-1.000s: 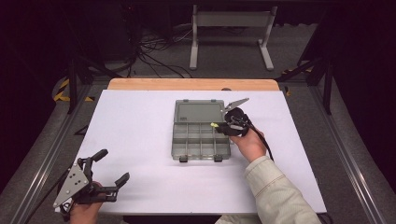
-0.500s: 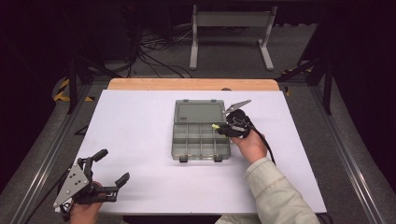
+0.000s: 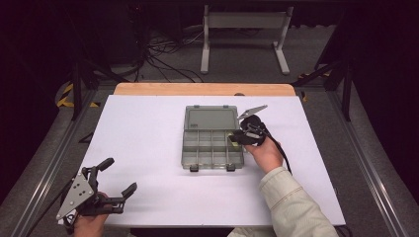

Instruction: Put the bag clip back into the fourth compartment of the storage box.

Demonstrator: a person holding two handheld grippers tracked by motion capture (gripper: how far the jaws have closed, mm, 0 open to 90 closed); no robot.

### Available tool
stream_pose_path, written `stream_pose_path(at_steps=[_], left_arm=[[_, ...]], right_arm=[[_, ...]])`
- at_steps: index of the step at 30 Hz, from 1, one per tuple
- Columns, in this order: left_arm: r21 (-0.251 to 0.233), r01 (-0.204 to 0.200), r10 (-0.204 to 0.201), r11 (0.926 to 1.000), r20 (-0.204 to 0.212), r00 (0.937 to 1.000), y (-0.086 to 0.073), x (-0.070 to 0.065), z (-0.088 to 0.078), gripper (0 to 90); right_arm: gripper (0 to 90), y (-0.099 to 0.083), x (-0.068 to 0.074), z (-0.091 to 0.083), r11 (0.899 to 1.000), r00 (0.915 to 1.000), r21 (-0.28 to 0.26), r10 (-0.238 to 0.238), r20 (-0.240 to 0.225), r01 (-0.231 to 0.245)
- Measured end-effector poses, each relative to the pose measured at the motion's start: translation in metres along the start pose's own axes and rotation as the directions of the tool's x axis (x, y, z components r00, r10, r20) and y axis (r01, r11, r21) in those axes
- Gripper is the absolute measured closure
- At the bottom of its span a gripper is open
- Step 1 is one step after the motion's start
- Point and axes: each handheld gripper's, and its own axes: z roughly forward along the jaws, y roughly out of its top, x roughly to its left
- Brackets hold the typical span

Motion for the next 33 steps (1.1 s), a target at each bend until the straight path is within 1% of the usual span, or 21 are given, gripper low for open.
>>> stream_pose_path(at_steps=[2, 5, 6, 7, 8, 9, 10, 11, 12, 14, 16, 20, 24, 25, 30, 31, 33], left_arm=[[-0.008, 0.008, -0.008, 0.9999, 0.000, 1.0000, 0.000, 0.000, 0.001, 0.8], [-0.005, 0.006, -0.006, 1.0000, 0.000, 1.0000, 0.000, 0.000, 0.001, 0.8], [-0.007, 0.008, -0.008, 0.9999, 0.000, 1.0000, 0.000, 0.000, 0.001, 0.8], [-0.006, 0.006, -0.006, 1.0000, 0.001, 1.0000, 0.000, 0.000, 0.001, 0.8], [-0.004, 0.005, -0.005, 1.0000, 0.003, 1.0000, 0.000, 0.000, 0.001, 0.8], [-0.004, 0.005, -0.005, 1.0000, 0.003, 1.0000, 0.000, 0.000, 0.001, 0.8], [-0.004, 0.005, -0.005, 1.0000, 0.003, 1.0000, 0.000, 0.000, 0.001, 0.8], [-0.004, 0.004, -0.004, 1.0000, 0.003, 1.0000, 0.000, 0.000, 0.001, 0.8], [-0.002, 0.003, -0.003, 1.0000, 0.003, 1.0000, 0.000, 0.000, 0.001, 0.8], [-0.002, 0.004, -0.004, 1.0000, 0.002, 1.0000, 0.000, 0.000, 0.001, 0.8], [-0.005, 0.004, -0.004, 1.0000, -0.001, 1.0000, 0.000, 0.000, 0.000, 0.8], [-0.007, 0.006, -0.006, 1.0000, -0.001, 1.0000, 0.000, 0.000, -0.001, 0.8], [-0.008, 0.007, -0.007, 0.9999, 0.000, 1.0000, 0.000, -0.001, 0.000, 0.8], [-0.006, 0.002, -0.002, 1.0000, 0.000, 1.0000, 0.000, -0.001, 0.000, 0.8], [-0.006, 0.008, -0.008, 0.9999, 0.003, 1.0000, 0.000, -0.001, 0.001, 0.8], [-0.003, 0.004, -0.004, 1.0000, 0.002, 1.0000, 0.000, 0.000, 0.000, 0.8], [-0.003, 0.006, -0.006, 1.0000, 0.001, 1.0000, 0.000, 0.000, 0.000, 0.8]], right_arm=[[64.3, 0.000, 0.000, -0.001, 1.000, 1.0000, -0.004, 0.004, 0.004, -0.004], [58.6, 0.001, 0.001, -0.003, 1.000, 0.9999, -0.014, 0.011, 0.003, -0.011], [54.3, 0.001, 0.001, -0.005, 1.000, 1.0000, -0.024, 0.007, 0.002, -0.007], [46.6, 0.002, 0.003, -0.008, 0.999, 0.9998, -0.039, 0.017, 0.009, -0.016], [41.8, 0.003, 0.003, -0.010, 0.999, 0.9998, -0.052, 0.015, 0.011, -0.015], [38.2, 0.004, 0.004, -0.013, 0.997, 0.9999, -0.071, 0.015, 0.008, -0.015], [38.2, 0.004, 0.004, -0.013, 0.997, 0.9999, -0.071, 0.015, 0.008, -0.015], [32.1, 0.004, 0.007, -0.019, 0.995, 0.9998, -0.102, 0.013, 0.012, -0.011], [32.1, 0.004, 0.007, -0.019, 0.995, 0.9998, -0.102, 0.013, 0.012, -0.011], [29.0, 0.005, 0.011, -0.026, 0.992, 0.9999, -0.125, 0.008, 0.009, -0.007], [25.5, 0.006, 0.016, -0.033, 0.989, 0.9998, -0.145, -0.006, 0.018, 0.008], [21.7, 0.004, 0.024, -0.049, 0.983, 0.9993, -0.183, -0.031, 0.022, 0.035], [19.8, 0.000, 0.031, -0.066, 0.972, 0.9984, -0.230, -0.053, 0.020, 0.056], [19.1, -0.001, 0.032, -0.069, 0.970, 0.9982, -0.236, -0.055, 0.025, 0.059], [16.7, -0.006, 0.035, -0.085, 0.960, 0.9973, -0.271, -0.064, 0.034, 0.071], [16.4, -0.008, 0.036, -0.087, 0.958, 0.9973, -0.277, -0.065, 0.034, 0.072], [16.3, -0.010, 0.037, -0.090, 0.957, 0.9972, -0.281, -0.067, 0.034, 0.074]])
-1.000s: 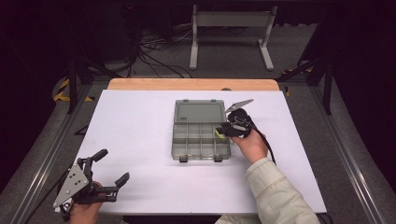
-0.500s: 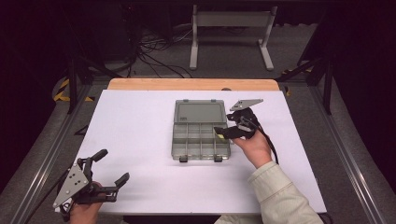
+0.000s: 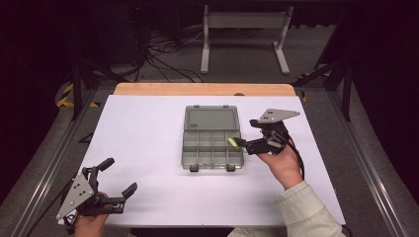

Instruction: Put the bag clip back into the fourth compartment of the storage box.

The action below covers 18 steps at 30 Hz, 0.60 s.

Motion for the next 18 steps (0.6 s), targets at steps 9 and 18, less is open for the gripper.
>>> stream_pose_path(at_steps=[9, 18], left_arm=[[-0.004, -0.001, 0.001, 1.0000, -0.002, 1.0000, 0.000, 0.000, -0.001, 0.8], [-0.008, 0.000, 0.000, 1.0000, -0.001, 1.0000, 0.000, 0.000, -0.001, 0.8]], right_arm=[[12.7, -0.016, 0.009, -0.025, 0.999, 0.9998, -0.032, -0.015, 0.010, 0.016], [7.7, -0.033, 0.017, -0.045, 0.995, 0.9996, -0.092, -0.021, 0.016, 0.023]])
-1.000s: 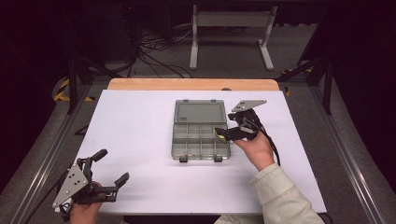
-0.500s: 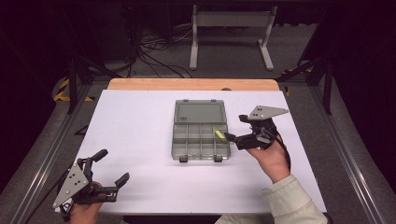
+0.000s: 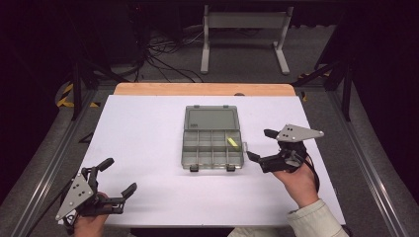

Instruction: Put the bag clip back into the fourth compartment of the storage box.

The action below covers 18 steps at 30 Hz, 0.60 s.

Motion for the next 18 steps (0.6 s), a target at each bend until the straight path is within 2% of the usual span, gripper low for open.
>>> stream_pose_path(at_steps=[7, 12, 13, 18], left_arm=[[0.003, 0.000, 0.000, 1.0000, 0.001, 1.0000, 0.000, 0.000, 0.000, 0.8], [-0.001, 0.002, -0.002, 1.0000, 0.000, 1.0000, 0.000, 0.000, -0.001, 0.8], [0.000, 0.001, -0.001, 1.0000, 0.000, 1.0000, 0.000, 0.000, -0.001, 0.8], [-0.002, 0.003, -0.003, 1.0000, 0.001, 1.0000, 0.000, 0.000, 0.000, 0.8]], right_arm=[[5.1, -0.018, 0.004, -0.011, 0.998, 1.0000, -0.055, 0.007, -0.003, -0.007], [4.5, -0.030, 0.004, -0.016, 0.998, 0.9997, -0.067, 0.022, 0.006, -0.021], [4.5, -0.037, 0.006, -0.017, 0.997, 0.9996, -0.076, 0.028, -0.001, -0.028], [3.0, -0.050, 0.010, -0.022, 0.994, 0.9997, -0.107, 0.019, 0.012, -0.018]])
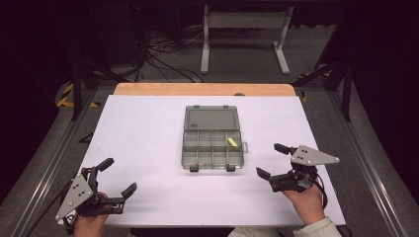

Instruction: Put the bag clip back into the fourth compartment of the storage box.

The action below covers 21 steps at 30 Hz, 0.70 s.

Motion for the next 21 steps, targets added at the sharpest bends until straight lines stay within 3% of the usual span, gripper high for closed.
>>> stream_pose_path(at_steps=[8, 21], left_arm=[[-0.003, -0.003, 0.003, 1.0000, 0.001, 1.0000, 0.000, 0.000, 0.000, 0.8], [-0.007, 0.002, -0.002, 1.0000, 0.004, 1.0000, 0.000, 0.000, -0.001, 0.8]], right_arm=[[2.5, -0.021, 0.002, -0.004, 0.999, 0.9999, -0.044, -0.011, -0.004, 0.010], [1.2, -0.051, 0.007, -0.001, 0.998, 1.0000, -0.061, -0.001, -0.004, 0.001]])
